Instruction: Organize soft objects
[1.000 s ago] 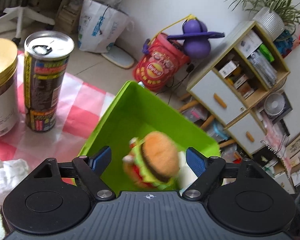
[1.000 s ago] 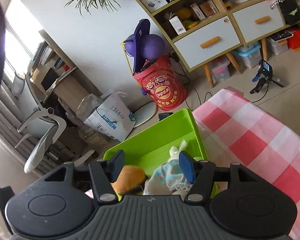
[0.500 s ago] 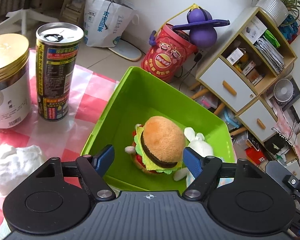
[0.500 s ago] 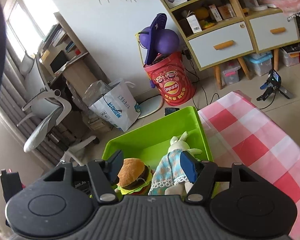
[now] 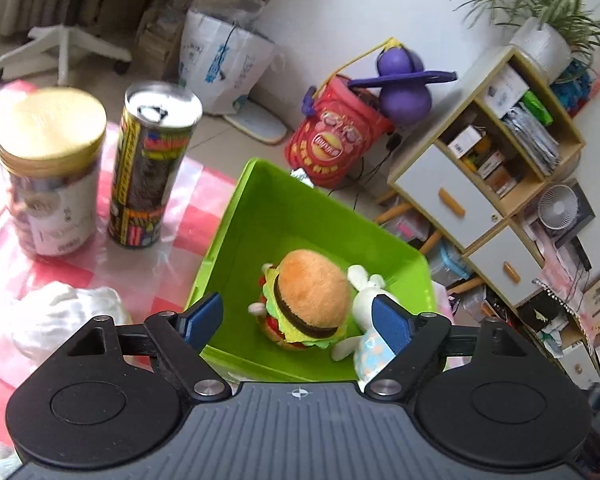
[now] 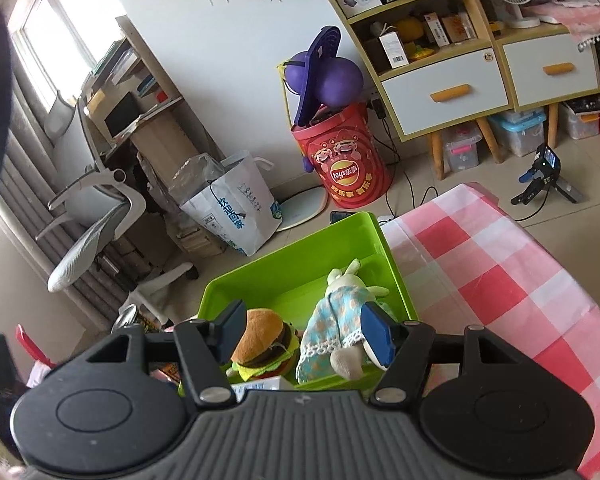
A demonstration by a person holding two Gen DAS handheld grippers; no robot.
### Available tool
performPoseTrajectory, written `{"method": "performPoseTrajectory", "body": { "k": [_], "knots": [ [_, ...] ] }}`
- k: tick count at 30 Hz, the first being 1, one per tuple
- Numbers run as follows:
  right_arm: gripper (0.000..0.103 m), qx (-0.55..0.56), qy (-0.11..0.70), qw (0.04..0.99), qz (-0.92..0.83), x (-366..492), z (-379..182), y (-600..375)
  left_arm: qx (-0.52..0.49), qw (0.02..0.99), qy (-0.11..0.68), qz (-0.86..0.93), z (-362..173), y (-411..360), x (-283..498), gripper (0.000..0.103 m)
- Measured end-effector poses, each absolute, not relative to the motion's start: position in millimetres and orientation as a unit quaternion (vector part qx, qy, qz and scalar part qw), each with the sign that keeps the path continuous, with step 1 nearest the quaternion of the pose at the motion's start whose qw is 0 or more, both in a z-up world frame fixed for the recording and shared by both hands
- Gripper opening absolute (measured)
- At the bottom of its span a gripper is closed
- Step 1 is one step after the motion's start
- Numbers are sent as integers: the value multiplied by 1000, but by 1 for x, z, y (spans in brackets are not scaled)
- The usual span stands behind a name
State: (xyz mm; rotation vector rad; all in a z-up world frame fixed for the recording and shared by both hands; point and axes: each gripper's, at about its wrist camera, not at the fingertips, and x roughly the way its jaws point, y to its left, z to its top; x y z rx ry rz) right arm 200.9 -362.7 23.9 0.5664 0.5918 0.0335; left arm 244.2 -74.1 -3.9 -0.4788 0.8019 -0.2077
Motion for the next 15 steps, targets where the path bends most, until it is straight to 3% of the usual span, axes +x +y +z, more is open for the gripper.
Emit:
{"method": "performPoseTrajectory", "body": {
  "k": [15],
  "knots": [
    [51, 241, 294, 924, 33, 142, 56, -348, -187, 895, 383, -135, 54, -58, 173, 83]
  ]
}}
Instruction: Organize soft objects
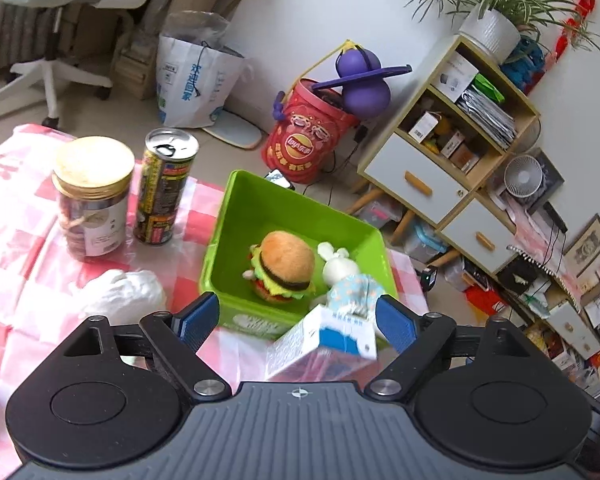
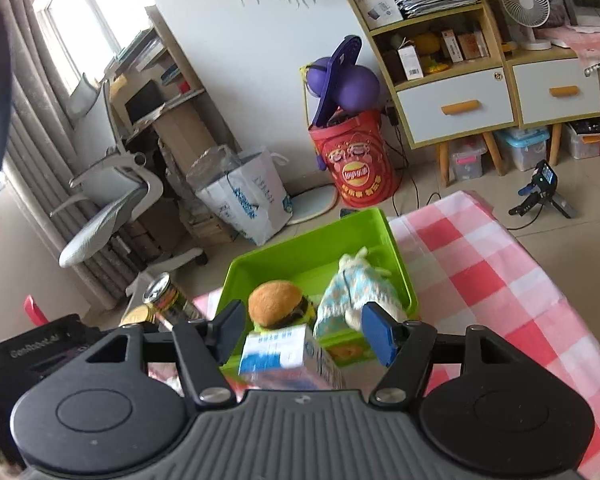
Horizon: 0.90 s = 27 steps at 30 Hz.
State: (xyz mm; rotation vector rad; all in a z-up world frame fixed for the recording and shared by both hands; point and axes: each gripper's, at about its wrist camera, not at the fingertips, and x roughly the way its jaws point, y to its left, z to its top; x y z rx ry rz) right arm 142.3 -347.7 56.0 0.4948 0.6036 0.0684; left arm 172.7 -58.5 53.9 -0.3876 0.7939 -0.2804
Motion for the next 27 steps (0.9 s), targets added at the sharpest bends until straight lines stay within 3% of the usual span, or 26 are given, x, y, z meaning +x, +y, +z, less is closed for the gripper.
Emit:
{"method": "performPoseTrajectory", "body": {
  "k": [12, 27],
  "knots": [
    [51, 206, 372, 901, 86, 110, 41, -322, -140, 896, 403, -124, 42, -28, 130, 83],
    [51, 195, 478, 846, 132, 90, -3, -297, -163, 873, 439, -136, 22, 13, 101, 83]
  ]
}}
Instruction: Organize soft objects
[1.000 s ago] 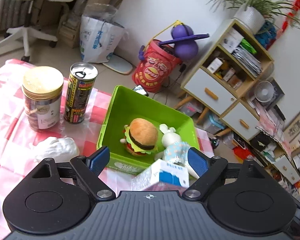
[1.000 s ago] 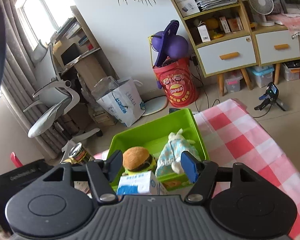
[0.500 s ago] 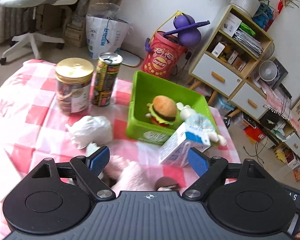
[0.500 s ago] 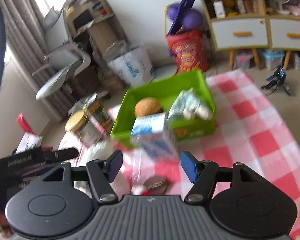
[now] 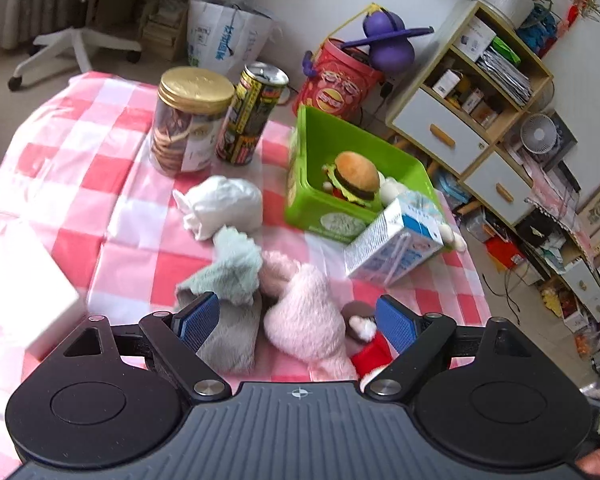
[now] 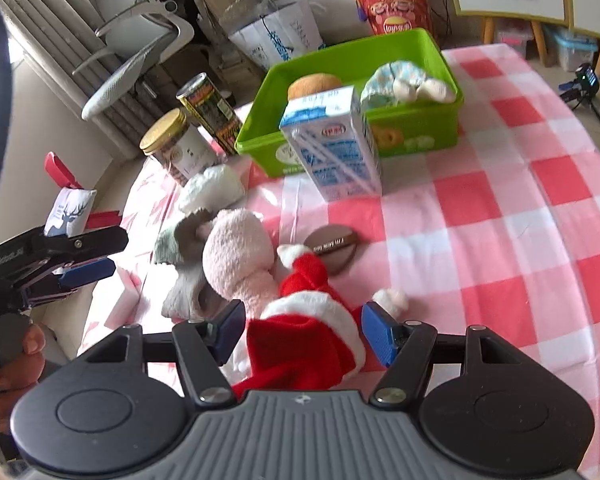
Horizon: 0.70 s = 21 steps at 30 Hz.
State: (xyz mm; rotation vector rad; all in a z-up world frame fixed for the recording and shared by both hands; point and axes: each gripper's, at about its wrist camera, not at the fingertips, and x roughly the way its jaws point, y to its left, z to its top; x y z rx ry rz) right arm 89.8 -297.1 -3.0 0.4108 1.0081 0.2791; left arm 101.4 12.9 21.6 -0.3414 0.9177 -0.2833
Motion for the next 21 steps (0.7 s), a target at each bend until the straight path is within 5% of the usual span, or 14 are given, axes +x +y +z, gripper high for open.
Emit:
{"method": "performPoseTrajectory", "body": {
  "k": [21],
  "knots": [
    [49, 213, 520, 823, 88, 75, -14, -323, -80, 841, 481, -235, -4, -38, 64, 83]
  ]
}}
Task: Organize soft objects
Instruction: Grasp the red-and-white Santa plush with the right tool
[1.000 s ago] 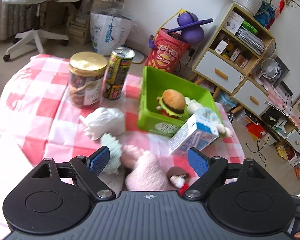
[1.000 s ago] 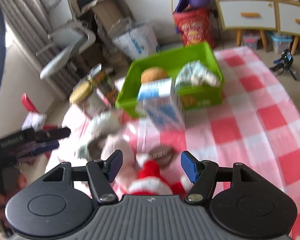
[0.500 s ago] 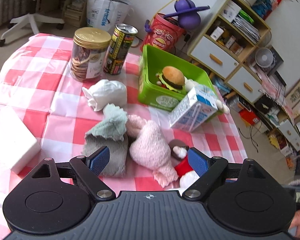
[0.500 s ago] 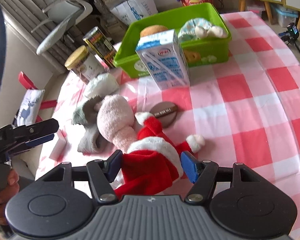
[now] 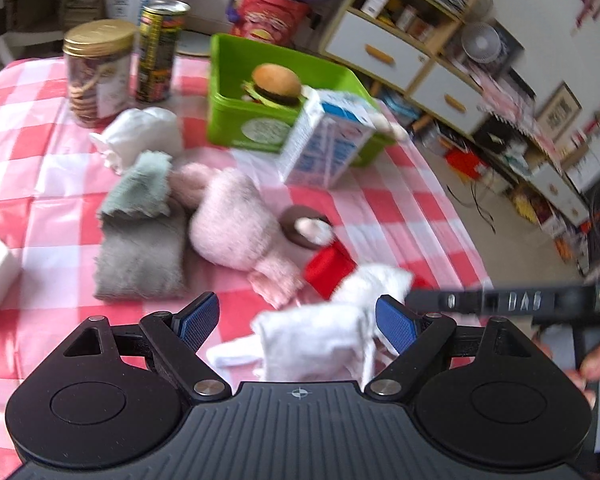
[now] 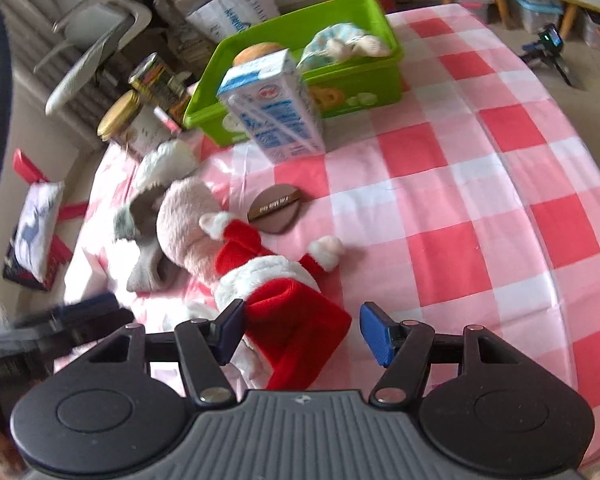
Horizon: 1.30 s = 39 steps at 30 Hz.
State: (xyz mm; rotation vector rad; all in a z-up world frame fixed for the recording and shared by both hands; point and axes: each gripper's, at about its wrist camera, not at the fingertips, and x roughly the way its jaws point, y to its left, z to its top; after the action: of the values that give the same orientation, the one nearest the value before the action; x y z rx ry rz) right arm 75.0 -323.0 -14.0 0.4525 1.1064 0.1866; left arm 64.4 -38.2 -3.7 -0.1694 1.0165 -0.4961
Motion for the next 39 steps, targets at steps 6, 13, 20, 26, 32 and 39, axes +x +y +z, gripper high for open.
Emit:
{"method": "performPoseTrajectory", "body": {
  "k": [6, 13, 20, 26, 32, 39],
  "knots": [
    [49, 222, 506, 827, 103, 80, -10, -319, -68, 835, 490, -241, -11, -46, 62, 83],
    [50, 234, 523, 813, 104, 91, -26, -307, -72, 831, 491, -250, -13, -46, 62, 83],
    [56, 271, 543, 788, 102, 100, -46, -303, -49, 830, 491, -261, -16, -52, 58, 83],
    [45, 285, 534, 789, 109, 101, -46, -302, -5, 829, 489, -272, -23, -66, 52, 83],
    [42, 279, 495, 814, 123, 96, -26, -309, 68, 836, 467, -280, -30, -86, 40, 83],
    [42, 288, 437, 843, 120, 90, 2, -324, 113, 836, 463, -274, -45, -105, 40, 84]
  ]
}}
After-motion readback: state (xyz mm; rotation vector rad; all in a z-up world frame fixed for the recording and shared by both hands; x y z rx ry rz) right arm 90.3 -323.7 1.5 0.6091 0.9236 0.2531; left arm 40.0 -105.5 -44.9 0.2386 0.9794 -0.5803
